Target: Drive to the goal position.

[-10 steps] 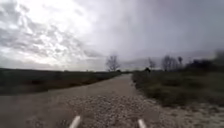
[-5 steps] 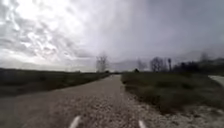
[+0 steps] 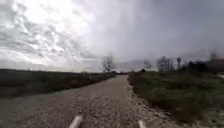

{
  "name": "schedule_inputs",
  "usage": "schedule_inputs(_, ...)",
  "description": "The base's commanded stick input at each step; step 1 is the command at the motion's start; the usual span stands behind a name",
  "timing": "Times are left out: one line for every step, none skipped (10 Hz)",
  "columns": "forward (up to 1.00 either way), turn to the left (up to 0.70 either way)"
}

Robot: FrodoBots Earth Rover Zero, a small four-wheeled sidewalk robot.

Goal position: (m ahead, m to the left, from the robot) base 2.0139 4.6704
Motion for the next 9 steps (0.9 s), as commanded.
schedule_inputs(0.00, 0.50)
schedule_inputs(0.00, 0.50)
schedule_inputs(0.00, 0.50)
schedule_inputs(0.00, 0.50)
schedule_inputs(0.00, 0.50)
schedule_inputs(0.00, 0.39)
schedule_inputs(0.02, 0.00)
schedule_inputs(0.32, 0.00)
schedule_inputs(0.50, 0.00)
